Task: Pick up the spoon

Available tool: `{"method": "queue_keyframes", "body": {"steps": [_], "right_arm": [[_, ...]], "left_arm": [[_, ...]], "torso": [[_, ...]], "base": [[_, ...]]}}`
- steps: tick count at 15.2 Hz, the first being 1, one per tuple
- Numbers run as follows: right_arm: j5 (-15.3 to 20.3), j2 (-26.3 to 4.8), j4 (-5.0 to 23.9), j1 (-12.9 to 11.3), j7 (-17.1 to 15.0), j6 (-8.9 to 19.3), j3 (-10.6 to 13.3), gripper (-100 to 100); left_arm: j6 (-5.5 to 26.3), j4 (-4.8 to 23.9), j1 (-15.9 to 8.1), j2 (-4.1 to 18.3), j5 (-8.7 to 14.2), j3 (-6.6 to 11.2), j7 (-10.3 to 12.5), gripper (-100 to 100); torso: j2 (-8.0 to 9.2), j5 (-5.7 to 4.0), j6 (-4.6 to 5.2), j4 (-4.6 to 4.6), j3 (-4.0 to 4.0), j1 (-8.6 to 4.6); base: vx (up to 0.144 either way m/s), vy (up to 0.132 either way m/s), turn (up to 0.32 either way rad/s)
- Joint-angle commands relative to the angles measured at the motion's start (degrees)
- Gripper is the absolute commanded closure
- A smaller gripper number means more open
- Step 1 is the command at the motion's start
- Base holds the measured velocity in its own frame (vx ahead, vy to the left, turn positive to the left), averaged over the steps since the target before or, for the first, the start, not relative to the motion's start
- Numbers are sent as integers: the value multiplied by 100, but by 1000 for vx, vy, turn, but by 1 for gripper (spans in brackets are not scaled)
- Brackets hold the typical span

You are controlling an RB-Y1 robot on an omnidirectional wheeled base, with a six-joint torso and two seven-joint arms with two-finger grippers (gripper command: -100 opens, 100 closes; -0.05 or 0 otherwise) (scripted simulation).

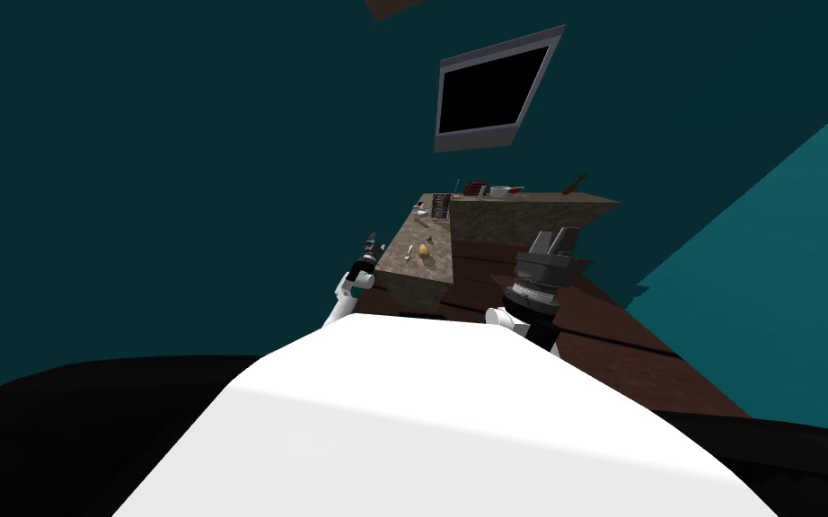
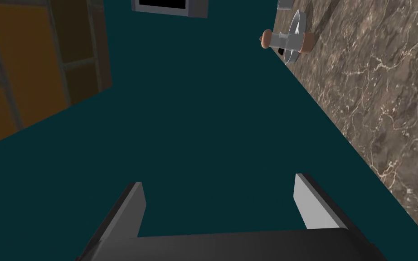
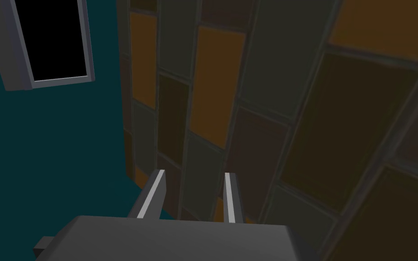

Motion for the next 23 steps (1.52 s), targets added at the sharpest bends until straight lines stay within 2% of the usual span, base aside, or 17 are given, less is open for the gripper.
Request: {"method": "queue_keyframes", "body": {"steps": [1, 2, 4, 5, 7, 8, 9, 11, 12, 13, 14, 15, 16, 19, 20, 22, 23], "right_arm": [[0, 0, 0, 0, 0, 0, 0, 0], [0, 0, 0, 0, 0, 0, 0, 0], [0, 0, 0, 0, 0, 0, 0, 0], [0, 0, 0, 0, 0, 0, 0, 0], [0, 0, 0, 0, 0, 0, 0, 0], [0, 0, 0, 0, 0, 0, 0, 0], [0, 0, 0, 0, 0, 0, 0, 0], [0, 0, 0, 0, 0, 0, 0, 0], [0, 0, 0, 0, 0, 0, 0, 0], [0, 0, 0, 0, 0, 0, 0, 0], [0, 0, 0, 0, 0, 0, 0, 0], [0, 0, 0, 0, 0, 0, 0, 0], [0, 0, 0, 0, 0, 0, 0, 0], [0, 0, 0, 0, 0, 0, 0, 0], [0, 0, 0, 0, 0, 0, 0, 0], [0, 0, 0, 0, 0, 0, 0, 0], [0, 0, 0, 0, 0, 0, 0, 0]], "left_arm": [[85, 251, -124, 26, 32, 5, 64, -100], [320, 401, -359, 74, 119, 27, 223, -100], [320, 633, -426, 74, 119, 27, 223, -100], [561, 804, -679, 112, 208, 50, 385, -100], [561, 1023, -734, 112, 208, 50, 385, -100], [802, 1166, -958, 142, 298, 73, 549, -100], [805, 1268, -1046, 142, 298, 73, 549, -100], [805, 1420, -1046, 142, 298, 73, 549, -100], [1052, 1557, -1279, 163, 389, 97, 716, -100], [1052, 1671, -1362, 163, 389, 97, 716, -100], [1052, 1819, -1362, 163, 389, 97, 716, -100], [1052, 1822, -1362, 163, 389, 97, 716, -100], [1301, 2036, -1640, 176, 480, 120, 883, -100], [1301, 2226, -1679, 176, 480, 120, 883, -100], [1551, 2421, -1929, 182, 572, 144, 1052, -100], [1551, 2633, -1996, 182, 572, 144, 1052, -100], [1801, 2776, -2231, 182, 663, 168, 1220, -100]], "torso": [[0, 0, 0, 0, 0, 0], [1, 0, -1, 0, 0, 1], [-1, 0, 0, 0, 0, 0], [0, 0, -1, 0, 0, 1], [-1, 0, 0, -1, -1, 0], [0, 0, -1, -1, 0, 1], [0, 0, 0, 0, 0, 1], [0, 0, -1, 0, 0, 1], [1, 1, -1, 0, 1, 3], [1, 0, 0, 0, 1, 2], [0, 0, 0, 0, 0, 1], [0, 0, -1, 0, 0, 1], [1, 1, -2, 0, 0, 3], [1, 0, -1, 0, 0, 2], [2, 1, -2, 0, 1, 4], [0, 0, 0, 0, 0, 1], [0, 0, -1, 0, 0, 2]], "base": [[2, -17, -1], [2, -19, 5], [3, -18, 2], [5, -19, 5], [5, -18, 2], [3, -19, 7], [4, -20, 5], [3, -11, 0], [2, -13, 7], [4, -18, 5], [6, -16, -2], [4, -10, 0], [5, -14, 8], [3, -13, 1], [3, -14, 7], [5, -15, 3], [5, -17, 7]]}}
